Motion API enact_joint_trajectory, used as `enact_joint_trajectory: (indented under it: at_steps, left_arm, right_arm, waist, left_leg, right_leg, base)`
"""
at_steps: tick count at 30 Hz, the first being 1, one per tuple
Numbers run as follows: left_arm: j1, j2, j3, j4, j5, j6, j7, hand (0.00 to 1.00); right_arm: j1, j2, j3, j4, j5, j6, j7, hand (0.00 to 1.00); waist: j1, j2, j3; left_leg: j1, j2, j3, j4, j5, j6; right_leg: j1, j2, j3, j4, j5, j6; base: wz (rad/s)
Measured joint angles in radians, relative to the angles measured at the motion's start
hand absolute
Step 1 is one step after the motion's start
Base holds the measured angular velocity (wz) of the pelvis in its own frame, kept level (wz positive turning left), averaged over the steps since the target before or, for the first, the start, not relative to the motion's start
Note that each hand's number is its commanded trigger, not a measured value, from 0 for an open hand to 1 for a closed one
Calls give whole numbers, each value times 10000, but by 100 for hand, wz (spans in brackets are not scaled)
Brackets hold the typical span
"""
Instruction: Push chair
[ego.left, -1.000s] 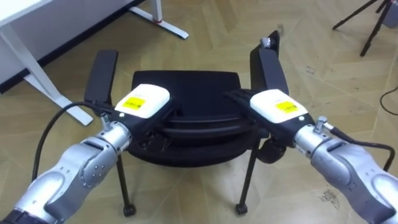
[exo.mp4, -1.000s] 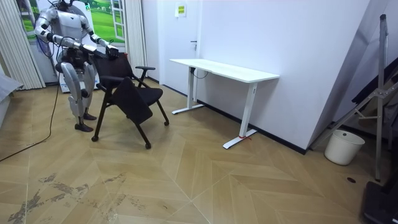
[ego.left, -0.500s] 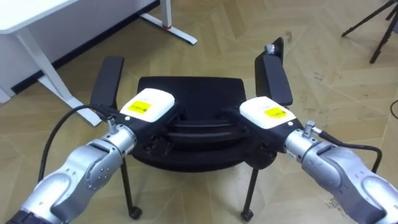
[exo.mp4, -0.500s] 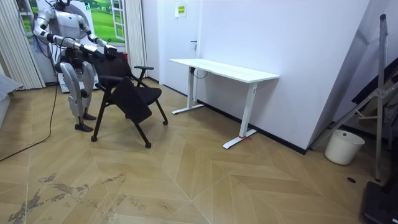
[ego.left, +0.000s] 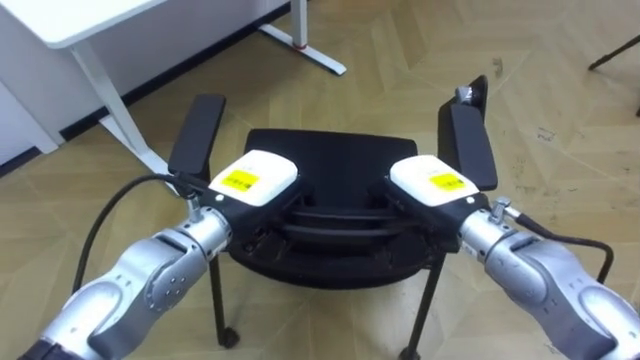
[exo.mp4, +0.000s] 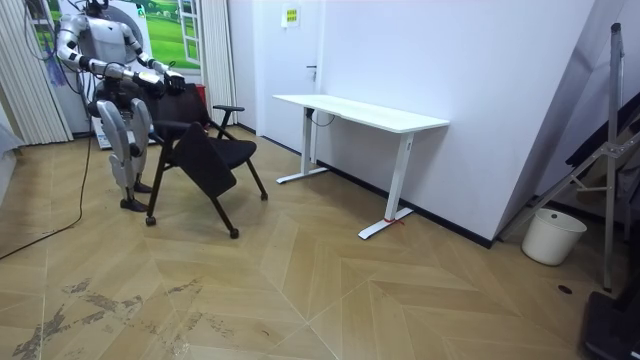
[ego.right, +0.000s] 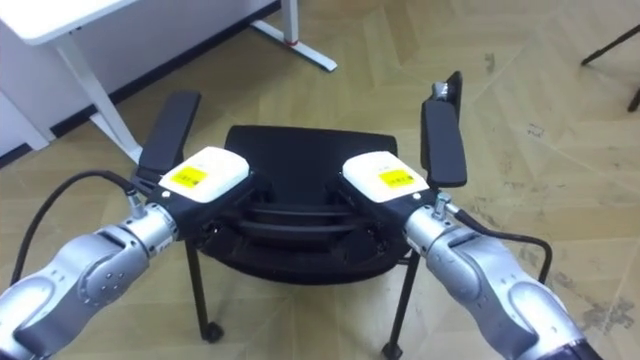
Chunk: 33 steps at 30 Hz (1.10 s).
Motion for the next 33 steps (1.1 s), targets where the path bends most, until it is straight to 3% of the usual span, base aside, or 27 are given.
enact_joint_trajectory:
  at_steps: [8, 28, 31, 33]
  left_arm:
    - [0, 85, 0, -3, 6, -91, -65, 100]
    - [0, 107, 1, -137, 7, 4, -351, 100]
    - [0, 98, 4, -127, 120, 47, -444, 100]
    - [-3, 60, 24, -19, 162, 0, -429, 100]
  right_arm:
    - [101, 11, 2, 208, -102, -308, -277, 100]
    - [102, 16, -3, 316, -347, -553, -405, 100]
    - [82, 168, -4, 506, -343, -633, -420, 100]
    - [105, 230, -1, 542, -350, -642, -379, 100]
  waist:
    - [8, -5, 1]
    - [-14, -6, 5]
    - [-67, -81, 58]
    - [-65, -203, 126]
  left_leg:
    - [14, -88, 20, -2, 32, 54]
    - [133, -74, 30, 6, 32, 54]
    - [142, -60, 25, 267, 26, 47]
    - [-239, -24, 211, 1375, -134, -49]
  right_leg:
    - [8, -82, -19, 14, -17, 58]
    - [100, -80, -30, 3, -27, 72]
    - [173, -136, -173, 176, -157, 56]
    - [124, -268, -437, 712, -568, -15]
  base:
    - [0]
    - [0]
    - [7]
    - [19]
